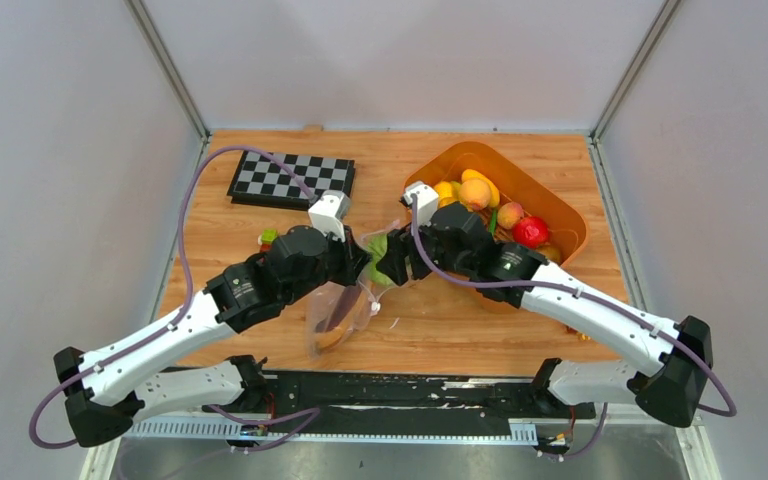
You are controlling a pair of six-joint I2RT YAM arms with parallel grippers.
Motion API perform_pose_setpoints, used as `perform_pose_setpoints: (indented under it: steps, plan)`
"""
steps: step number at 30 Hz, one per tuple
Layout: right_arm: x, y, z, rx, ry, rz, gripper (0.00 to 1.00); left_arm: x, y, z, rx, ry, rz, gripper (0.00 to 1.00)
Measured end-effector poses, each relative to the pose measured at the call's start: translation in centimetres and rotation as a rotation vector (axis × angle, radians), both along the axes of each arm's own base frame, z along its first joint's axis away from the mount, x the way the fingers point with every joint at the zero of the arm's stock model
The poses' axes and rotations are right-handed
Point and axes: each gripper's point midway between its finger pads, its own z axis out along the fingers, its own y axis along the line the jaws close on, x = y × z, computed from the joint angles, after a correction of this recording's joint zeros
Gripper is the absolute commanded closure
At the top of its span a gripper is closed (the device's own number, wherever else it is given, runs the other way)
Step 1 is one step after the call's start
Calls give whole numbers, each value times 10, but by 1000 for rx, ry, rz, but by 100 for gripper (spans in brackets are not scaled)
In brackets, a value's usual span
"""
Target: Place the food in the zip-top bag and seal the zipper
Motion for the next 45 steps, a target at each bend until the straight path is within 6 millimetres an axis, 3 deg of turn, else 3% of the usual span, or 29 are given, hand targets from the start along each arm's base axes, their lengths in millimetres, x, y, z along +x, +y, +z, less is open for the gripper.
perform_pose_setpoints:
  steps: [4,18,25,30,37,41,45]
  plan:
    - [-4,5,-7,-36,6,-4,33,-1,3,5,-11,-11,4,95]
    - [-17,22,6,50,42,86,12,-1,8,15,-36,-37,17,95]
    - [-14,34,11,79,73,98,0,-1,16,25,-61,-63,40,95]
    - [-13,34,32,157,60,109,1,-1,25,37,-88,-91,71,95]
    - [-26,29,85,319,-8,165,14,3,31,37,-86,-97,106,95]
    - [-32,8,114,382,-74,116,19,5,34,33,-81,-91,129,94]
    - [-28,-19,116,383,-97,-3,18,5,34,31,-79,-86,133,94]
